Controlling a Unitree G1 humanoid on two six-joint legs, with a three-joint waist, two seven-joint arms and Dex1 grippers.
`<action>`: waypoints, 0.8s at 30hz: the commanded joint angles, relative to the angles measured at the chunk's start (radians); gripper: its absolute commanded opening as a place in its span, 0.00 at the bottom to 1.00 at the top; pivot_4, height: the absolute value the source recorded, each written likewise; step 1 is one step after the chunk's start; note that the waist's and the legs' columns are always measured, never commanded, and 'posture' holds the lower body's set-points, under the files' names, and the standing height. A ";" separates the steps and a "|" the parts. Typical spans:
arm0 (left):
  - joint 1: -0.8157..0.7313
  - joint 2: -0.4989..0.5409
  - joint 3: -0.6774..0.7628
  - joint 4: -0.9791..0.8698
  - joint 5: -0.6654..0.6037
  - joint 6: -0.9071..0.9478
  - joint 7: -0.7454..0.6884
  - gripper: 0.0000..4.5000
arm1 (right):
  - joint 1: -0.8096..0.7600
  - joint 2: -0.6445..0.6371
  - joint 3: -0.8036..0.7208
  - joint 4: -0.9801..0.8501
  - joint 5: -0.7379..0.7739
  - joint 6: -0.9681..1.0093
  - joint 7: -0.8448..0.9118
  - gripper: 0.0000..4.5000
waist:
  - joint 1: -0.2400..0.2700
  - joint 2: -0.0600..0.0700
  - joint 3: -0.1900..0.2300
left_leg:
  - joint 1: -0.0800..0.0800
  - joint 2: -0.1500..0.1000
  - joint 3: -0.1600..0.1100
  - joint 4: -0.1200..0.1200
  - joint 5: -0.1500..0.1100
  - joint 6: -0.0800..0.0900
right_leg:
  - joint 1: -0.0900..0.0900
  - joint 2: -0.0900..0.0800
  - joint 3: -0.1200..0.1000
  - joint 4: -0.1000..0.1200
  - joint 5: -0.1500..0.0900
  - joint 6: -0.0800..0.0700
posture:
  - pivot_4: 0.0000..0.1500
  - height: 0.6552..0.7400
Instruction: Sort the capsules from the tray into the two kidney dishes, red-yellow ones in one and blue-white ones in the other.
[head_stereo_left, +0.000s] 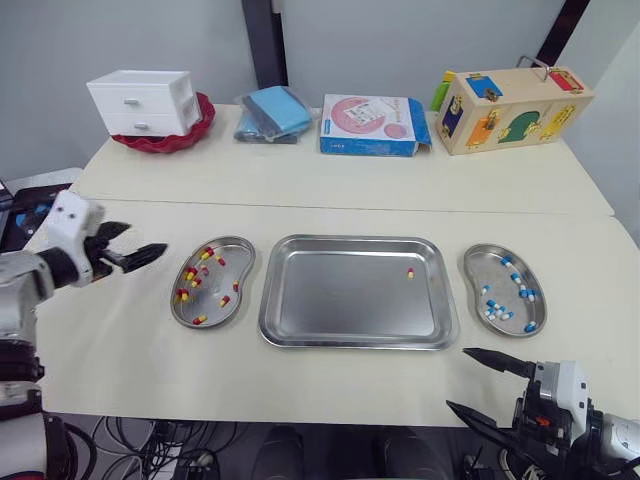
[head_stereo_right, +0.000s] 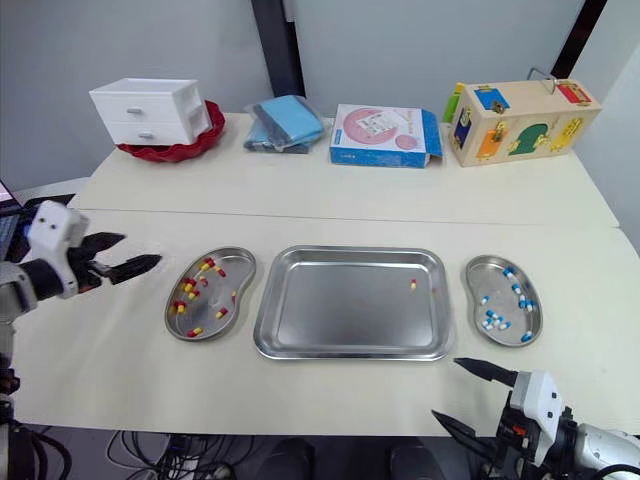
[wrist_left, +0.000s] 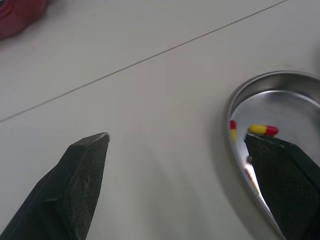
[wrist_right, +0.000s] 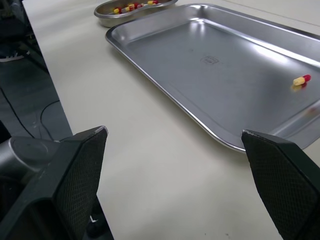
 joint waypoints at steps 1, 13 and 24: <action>-0.061 -0.028 -0.088 -0.196 -0.058 0.074 -0.113 0.99 | 0.026 0.019 0.011 -0.066 -0.001 -0.003 -0.030 1.00 | 0.002 0.000 0.000 | 0.000 0.000 -0.001 0.000 0.000 0.000 | 0.000 0.000 0.000 0.000 0.000 0.000 | 1.00 1.00; -0.301 -0.369 -0.484 -0.243 0.046 -0.019 -0.295 0.99 | 0.049 0.034 0.032 -0.122 -0.021 0.044 -0.122 1.00 | -0.003 0.000 0.000 | -0.001 -0.001 0.000 0.002 0.000 0.000 | 0.001 0.000 0.001 -0.001 0.000 0.000 | 1.00 1.00; -0.594 -0.756 -0.546 0.378 0.220 -0.342 -0.217 0.99 | 0.088 0.098 0.045 -0.134 -0.047 0.033 -0.203 1.00 | -0.006 -0.001 0.001 | -0.002 -0.003 -0.001 0.002 0.000 0.000 | 0.000 0.000 0.001 -0.002 0.000 0.000 | 1.00 1.00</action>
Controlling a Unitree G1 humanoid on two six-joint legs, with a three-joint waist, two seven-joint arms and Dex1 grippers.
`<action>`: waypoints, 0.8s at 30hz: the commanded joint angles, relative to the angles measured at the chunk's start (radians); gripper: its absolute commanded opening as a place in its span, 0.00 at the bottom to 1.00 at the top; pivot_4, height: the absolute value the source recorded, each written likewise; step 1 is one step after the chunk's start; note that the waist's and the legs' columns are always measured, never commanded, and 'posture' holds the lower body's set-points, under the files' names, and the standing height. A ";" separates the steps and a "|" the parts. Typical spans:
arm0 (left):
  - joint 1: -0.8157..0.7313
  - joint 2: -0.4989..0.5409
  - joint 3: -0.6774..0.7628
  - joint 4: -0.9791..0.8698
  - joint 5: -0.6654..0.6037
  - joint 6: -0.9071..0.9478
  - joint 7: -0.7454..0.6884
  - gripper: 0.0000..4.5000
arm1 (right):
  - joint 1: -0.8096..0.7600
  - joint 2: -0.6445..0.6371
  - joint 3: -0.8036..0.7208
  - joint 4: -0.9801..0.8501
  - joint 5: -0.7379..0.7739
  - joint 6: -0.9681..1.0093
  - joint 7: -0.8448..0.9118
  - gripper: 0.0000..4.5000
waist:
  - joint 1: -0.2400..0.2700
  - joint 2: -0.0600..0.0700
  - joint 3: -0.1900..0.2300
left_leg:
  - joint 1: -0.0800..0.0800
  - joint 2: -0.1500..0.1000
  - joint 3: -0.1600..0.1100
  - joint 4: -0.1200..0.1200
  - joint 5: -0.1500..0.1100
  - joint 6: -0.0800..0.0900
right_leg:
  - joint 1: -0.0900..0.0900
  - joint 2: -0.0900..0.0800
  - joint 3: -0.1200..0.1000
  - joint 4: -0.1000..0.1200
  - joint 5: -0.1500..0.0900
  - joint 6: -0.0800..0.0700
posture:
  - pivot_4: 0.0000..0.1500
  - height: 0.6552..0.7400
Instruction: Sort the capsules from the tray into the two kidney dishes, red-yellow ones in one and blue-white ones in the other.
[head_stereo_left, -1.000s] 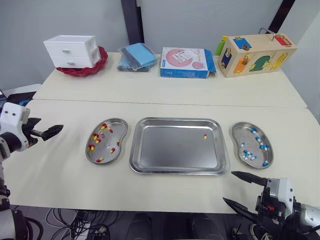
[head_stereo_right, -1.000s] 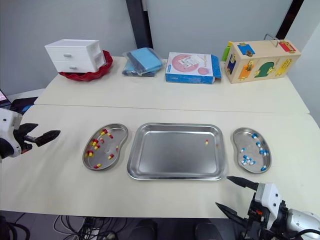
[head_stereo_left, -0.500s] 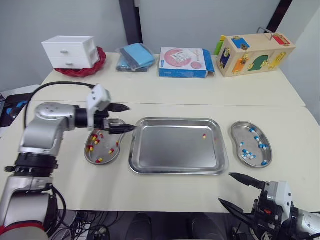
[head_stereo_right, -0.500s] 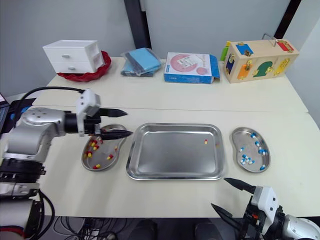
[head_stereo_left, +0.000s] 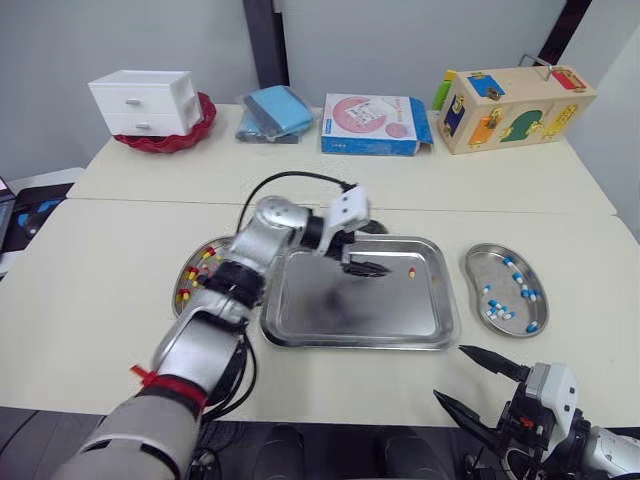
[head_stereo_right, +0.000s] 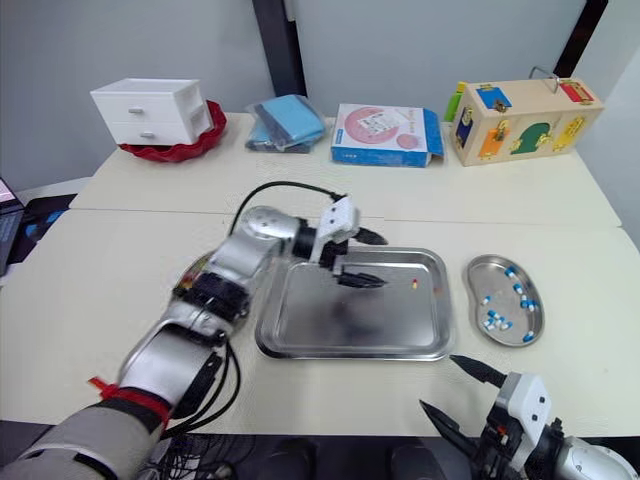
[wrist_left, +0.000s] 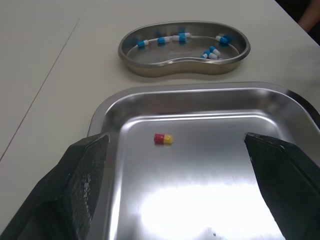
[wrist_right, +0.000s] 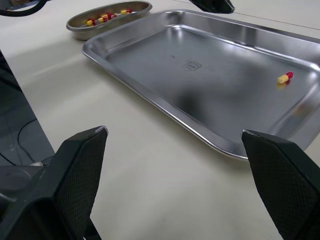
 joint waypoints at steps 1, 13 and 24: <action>-0.057 -0.059 -0.002 0.132 0.045 -0.089 0.008 0.99 | 0.029 0.022 -0.006 -0.038 -0.004 -0.017 -0.026 1.00 | -0.003 0.000 0.000 | 0.000 0.000 0.000 0.000 0.000 0.000 | 0.000 0.000 0.000 0.000 0.000 0.000 | 1.00 1.00; -0.082 -0.216 0.016 0.353 0.168 -0.190 0.178 0.99 | 0.084 0.051 0.003 -0.070 -0.012 -0.021 -0.058 1.00 | -0.003 0.000 0.000 | 0.000 0.000 0.000 -0.001 0.000 0.000 | -0.001 0.000 0.000 0.001 0.000 0.000 | 1.00 1.00; -0.077 -0.281 0.038 0.397 0.211 -0.150 0.276 0.96 | 0.077 0.041 0.002 -0.076 -0.010 -0.009 -0.060 1.00 | -0.002 0.000 0.000 | 0.000 0.000 0.000 -0.001 0.000 0.000 | -0.001 0.000 0.000 0.001 0.000 0.000 | 1.00 1.00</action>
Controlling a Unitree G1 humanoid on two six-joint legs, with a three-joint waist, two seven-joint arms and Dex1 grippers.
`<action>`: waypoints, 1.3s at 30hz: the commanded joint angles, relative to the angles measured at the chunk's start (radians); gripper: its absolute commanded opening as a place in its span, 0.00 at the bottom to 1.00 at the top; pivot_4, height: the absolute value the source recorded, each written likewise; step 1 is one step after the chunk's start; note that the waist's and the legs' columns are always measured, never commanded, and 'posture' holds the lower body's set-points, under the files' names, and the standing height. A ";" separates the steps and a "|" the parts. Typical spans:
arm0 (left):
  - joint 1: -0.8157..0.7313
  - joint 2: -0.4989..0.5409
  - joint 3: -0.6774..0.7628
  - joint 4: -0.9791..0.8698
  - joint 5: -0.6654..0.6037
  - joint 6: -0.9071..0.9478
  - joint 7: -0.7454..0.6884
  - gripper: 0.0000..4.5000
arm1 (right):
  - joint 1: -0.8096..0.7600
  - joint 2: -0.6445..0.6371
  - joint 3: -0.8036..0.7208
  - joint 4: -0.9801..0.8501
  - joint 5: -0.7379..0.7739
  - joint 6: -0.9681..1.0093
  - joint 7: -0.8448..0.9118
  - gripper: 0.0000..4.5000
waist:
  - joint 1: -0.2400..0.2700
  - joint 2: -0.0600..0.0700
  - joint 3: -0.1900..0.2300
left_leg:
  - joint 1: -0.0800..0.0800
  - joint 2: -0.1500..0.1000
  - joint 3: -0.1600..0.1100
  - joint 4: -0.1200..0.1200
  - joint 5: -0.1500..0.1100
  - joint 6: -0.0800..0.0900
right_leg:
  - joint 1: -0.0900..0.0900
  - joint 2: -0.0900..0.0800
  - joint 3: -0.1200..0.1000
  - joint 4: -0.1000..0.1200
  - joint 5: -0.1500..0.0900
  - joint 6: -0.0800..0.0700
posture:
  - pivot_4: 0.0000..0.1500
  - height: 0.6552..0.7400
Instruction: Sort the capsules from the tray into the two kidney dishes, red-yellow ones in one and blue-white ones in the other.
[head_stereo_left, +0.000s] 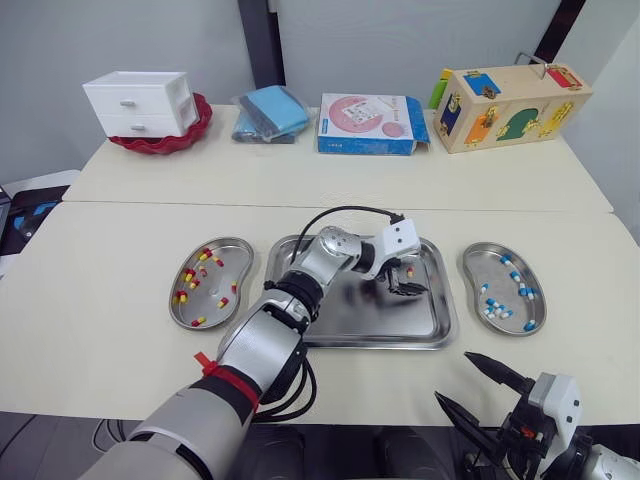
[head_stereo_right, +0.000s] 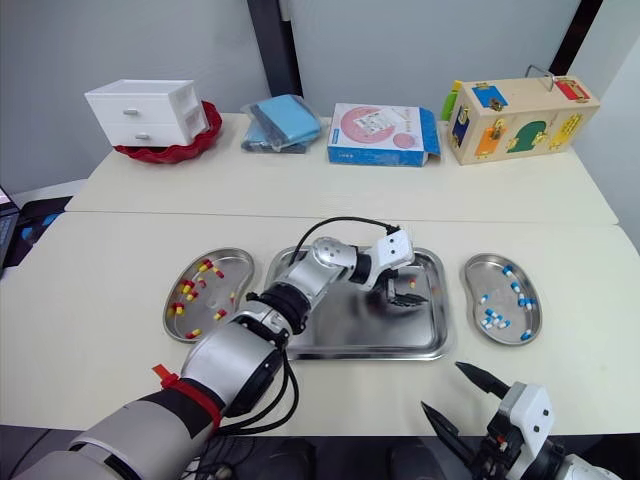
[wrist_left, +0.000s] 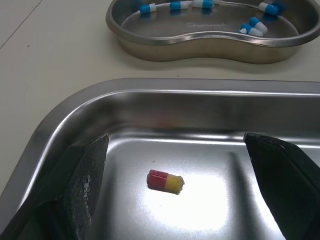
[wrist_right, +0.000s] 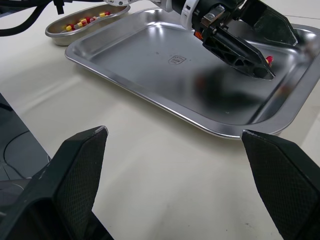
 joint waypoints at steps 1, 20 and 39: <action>-0.012 -0.011 0.011 -0.011 0.012 0.001 0.006 0.91 | 0.002 -0.005 -0.005 -0.041 0.000 -0.005 -0.006 1.00 | 0.000 0.000 0.000 | 0.000 0.000 0.000 0.000 0.000 0.000 | 0.000 0.000 0.000 0.000 0.000 0.000 | 1.00 1.00; -0.004 0.018 0.006 -0.019 0.055 0.013 -0.031 0.37 | -0.003 -0.007 -0.003 -0.048 -0.002 -0.003 -0.015 1.00 | 0.000 0.000 0.000 | 0.000 0.000 0.000 0.000 0.000 0.000 | 0.000 0.000 0.000 0.000 0.000 0.000 | 1.00 1.00; 0.020 0.020 0.000 -0.044 0.057 0.023 -0.050 0.37 | -0.014 -0.006 0.001 -0.045 -0.007 0.004 -0.018 1.00 | 0.002 0.000 0.000 | 0.001 0.000 0.000 0.000 0.000 0.000 | 0.001 0.000 0.000 0.000 0.000 0.000 | 1.00 1.00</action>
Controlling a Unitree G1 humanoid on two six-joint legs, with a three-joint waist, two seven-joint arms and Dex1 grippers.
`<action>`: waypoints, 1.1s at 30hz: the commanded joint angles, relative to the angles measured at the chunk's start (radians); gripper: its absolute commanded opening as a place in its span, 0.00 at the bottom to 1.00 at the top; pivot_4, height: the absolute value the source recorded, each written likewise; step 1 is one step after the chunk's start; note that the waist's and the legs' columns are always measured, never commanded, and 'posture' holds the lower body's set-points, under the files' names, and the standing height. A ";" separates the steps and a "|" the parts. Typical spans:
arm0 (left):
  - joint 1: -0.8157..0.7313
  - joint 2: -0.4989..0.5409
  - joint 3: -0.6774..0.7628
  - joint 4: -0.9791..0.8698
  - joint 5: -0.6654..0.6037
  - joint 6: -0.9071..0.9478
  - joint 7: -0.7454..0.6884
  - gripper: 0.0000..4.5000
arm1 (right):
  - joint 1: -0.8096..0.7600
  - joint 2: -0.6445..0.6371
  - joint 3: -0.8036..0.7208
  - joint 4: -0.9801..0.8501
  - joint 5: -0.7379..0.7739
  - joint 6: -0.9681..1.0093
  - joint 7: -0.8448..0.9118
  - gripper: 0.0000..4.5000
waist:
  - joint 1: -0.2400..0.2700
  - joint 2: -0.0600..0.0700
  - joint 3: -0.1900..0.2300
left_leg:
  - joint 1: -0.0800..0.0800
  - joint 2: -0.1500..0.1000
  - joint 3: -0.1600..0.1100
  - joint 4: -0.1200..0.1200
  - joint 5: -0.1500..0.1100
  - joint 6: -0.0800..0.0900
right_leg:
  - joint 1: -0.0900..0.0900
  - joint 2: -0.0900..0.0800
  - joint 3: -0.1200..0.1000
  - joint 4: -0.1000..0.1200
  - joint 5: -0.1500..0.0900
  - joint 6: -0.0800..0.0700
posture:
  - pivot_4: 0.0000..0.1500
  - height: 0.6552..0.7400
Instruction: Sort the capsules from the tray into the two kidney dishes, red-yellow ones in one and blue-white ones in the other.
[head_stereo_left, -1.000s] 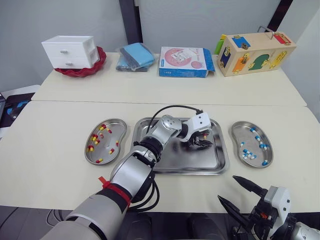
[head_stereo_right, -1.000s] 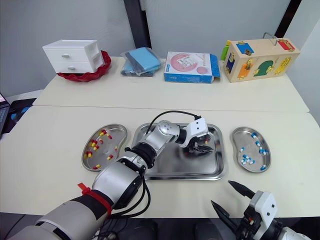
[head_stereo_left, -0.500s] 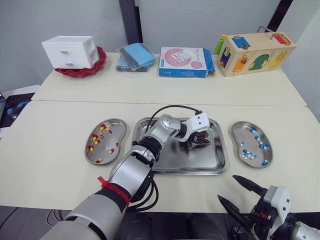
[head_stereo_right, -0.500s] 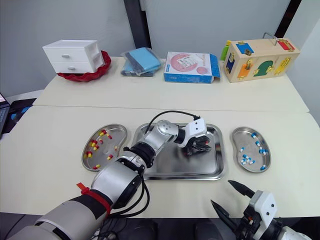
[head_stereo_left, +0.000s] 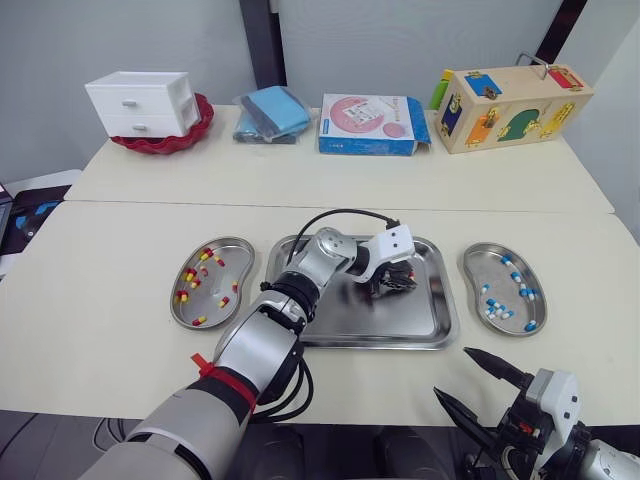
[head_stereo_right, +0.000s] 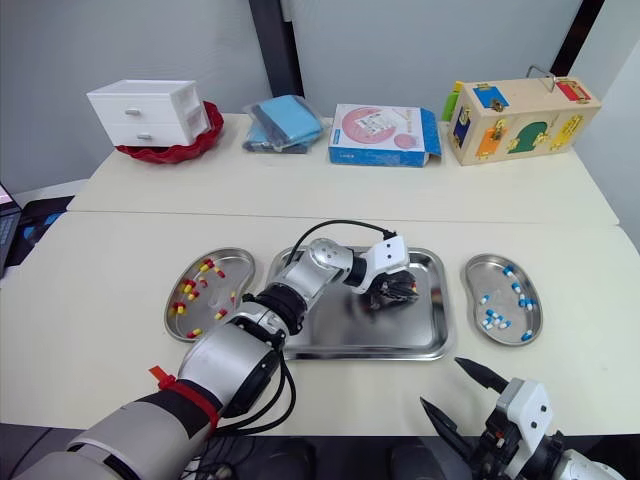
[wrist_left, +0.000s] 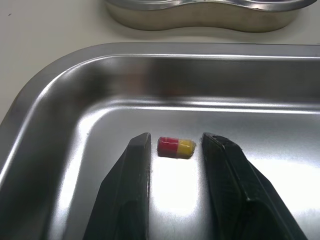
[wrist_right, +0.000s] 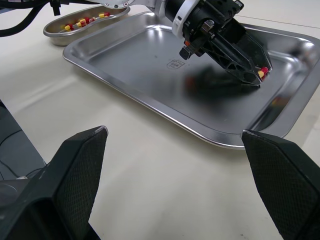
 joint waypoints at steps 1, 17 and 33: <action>0.006 -0.009 0.000 -0.016 0.008 0.000 -0.002 0.37 | 0.006 -0.002 -0.002 -0.039 0.009 0.002 -0.005 1.00 | 0.000 0.000 0.000 | 0.000 0.000 0.000 0.000 0.000 0.000 | 0.000 0.000 0.000 0.000 0.000 0.000 | 1.00 1.00; 0.006 0.002 0.001 -0.010 0.013 -0.003 0.002 0.08 | -0.010 0.000 -0.014 -0.027 0.009 0.000 -0.005 1.00 | 0.000 0.000 0.000 | 0.000 0.000 0.000 0.000 0.000 0.000 | 0.000 0.000 0.000 0.000 0.000 0.000 | 1.00 1.00; 0.023 0.025 0.020 -0.076 -0.019 0.006 -0.037 0.08 | -0.017 0.003 -0.030 -0.029 0.013 -0.017 0.012 1.00 | -0.001 0.000 0.000 | 0.000 0.000 0.000 0.000 0.000 0.000 | 0.000 0.000 0.000 0.000 0.000 0.000 | 1.00 1.00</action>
